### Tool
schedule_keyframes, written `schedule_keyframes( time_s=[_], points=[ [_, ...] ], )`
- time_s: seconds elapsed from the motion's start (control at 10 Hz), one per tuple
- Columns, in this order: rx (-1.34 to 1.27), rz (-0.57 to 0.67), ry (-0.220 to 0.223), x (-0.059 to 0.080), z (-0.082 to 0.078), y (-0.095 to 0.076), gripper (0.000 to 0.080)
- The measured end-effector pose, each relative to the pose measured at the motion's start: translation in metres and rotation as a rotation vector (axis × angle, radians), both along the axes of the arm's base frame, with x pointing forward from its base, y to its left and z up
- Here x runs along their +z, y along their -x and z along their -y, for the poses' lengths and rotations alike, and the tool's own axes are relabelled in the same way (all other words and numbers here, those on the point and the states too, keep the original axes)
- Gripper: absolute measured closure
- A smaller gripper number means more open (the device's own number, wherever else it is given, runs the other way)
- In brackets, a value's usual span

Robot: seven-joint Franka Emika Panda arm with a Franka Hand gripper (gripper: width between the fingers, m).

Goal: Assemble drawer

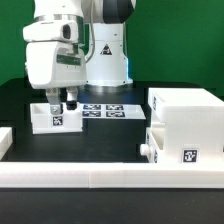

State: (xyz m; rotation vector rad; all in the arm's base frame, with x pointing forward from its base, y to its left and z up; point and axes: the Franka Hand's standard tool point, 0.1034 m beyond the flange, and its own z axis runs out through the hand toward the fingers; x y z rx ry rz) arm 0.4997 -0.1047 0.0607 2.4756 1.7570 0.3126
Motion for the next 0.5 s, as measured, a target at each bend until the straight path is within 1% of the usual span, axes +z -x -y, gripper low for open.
schedule_keyframes(
  time_s=[0.1, 0.2, 0.3, 0.5],
  points=[
    [-0.105, 0.005, -0.021, 0.0, 0.0, 0.0, 0.015],
    [-0.274, 0.04, -0.054, 0.001, -0.004, 0.004, 0.015],
    [-0.41, 0.02, -0.086, 0.001, -0.011, 0.013, 0.015],
    [-0.61, 0.011, -0.129, 0.009, -0.018, 0.013, 0.015]
  ],
)
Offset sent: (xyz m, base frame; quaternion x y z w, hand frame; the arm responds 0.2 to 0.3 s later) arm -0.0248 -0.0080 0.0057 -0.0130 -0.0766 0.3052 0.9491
